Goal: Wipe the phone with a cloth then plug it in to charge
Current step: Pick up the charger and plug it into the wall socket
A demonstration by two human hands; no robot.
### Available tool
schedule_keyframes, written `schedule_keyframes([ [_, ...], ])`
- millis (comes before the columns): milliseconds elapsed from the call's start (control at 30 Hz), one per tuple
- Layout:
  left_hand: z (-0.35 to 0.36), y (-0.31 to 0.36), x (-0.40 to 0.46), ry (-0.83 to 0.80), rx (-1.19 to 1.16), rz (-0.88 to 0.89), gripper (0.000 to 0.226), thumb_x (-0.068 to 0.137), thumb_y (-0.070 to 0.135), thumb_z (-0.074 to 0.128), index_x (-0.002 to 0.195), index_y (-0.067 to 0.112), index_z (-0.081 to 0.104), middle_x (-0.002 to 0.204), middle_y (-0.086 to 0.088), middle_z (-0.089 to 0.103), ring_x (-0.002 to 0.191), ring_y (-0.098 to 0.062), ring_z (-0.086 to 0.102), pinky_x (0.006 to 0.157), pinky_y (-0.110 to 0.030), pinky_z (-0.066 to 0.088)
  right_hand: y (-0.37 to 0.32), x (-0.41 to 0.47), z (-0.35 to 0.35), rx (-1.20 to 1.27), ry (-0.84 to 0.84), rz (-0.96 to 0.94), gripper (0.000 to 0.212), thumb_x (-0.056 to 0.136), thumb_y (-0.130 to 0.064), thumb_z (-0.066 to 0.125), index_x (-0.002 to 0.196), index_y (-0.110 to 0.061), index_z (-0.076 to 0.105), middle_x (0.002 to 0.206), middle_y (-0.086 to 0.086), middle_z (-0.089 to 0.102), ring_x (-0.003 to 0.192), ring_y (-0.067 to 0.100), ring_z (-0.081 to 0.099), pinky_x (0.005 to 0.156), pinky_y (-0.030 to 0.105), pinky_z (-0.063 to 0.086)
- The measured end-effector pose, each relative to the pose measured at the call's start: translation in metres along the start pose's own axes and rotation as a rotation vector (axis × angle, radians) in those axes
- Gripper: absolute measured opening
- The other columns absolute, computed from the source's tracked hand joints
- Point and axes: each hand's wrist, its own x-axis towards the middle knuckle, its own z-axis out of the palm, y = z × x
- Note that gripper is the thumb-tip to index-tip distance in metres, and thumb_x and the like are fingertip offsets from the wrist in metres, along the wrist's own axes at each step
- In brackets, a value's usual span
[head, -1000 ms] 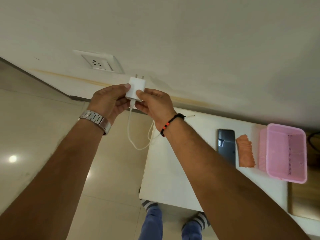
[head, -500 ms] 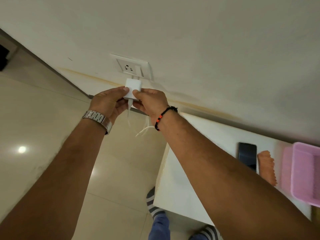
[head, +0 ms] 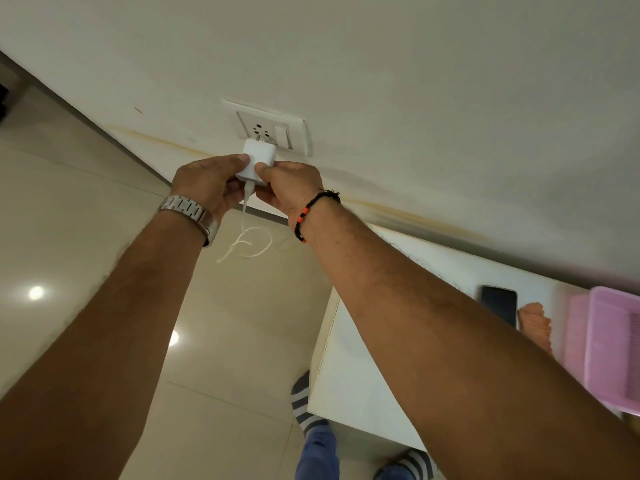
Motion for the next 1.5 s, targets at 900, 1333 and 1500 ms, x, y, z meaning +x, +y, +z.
schedule_keyframes([
  [900,0.0,-0.001,0.005,0.01,0.013,0.023,0.014,0.09,0.007,0.076,0.103,0.002,0.076,0.102,-0.018,0.077,0.091,-0.031,0.077,0.079,-0.04,0.064,0.004,0.004,0.004,-0.11,0.055,-0.031,0.014,0.086,-0.015,0.075,0.075,-0.022,0.07,0.078,0.002,0.073,0.09,0.026,0.076,0.086,0.044,0.063],
  [1333,0.016,0.012,0.019,0.073,-0.028,0.002,0.031,0.087,0.0,0.076,0.115,-0.012,0.07,0.114,-0.029,0.073,0.102,-0.04,0.075,0.086,-0.051,0.063,-0.01,0.018,0.015,-0.093,0.132,-0.069,0.019,0.079,-0.014,0.077,0.065,-0.019,0.064,0.077,0.005,0.072,0.088,0.031,0.075,0.083,0.049,0.063],
  [1500,0.008,0.0,0.01,0.039,0.033,0.011,0.041,0.091,0.03,0.077,0.114,-0.003,0.071,0.108,-0.022,0.078,0.099,-0.035,0.077,0.091,-0.052,0.061,0.0,0.014,0.009,-0.106,0.113,-0.121,0.016,0.082,-0.025,0.076,0.067,-0.024,0.069,0.084,0.001,0.076,0.089,0.024,0.074,0.088,0.045,0.062],
])
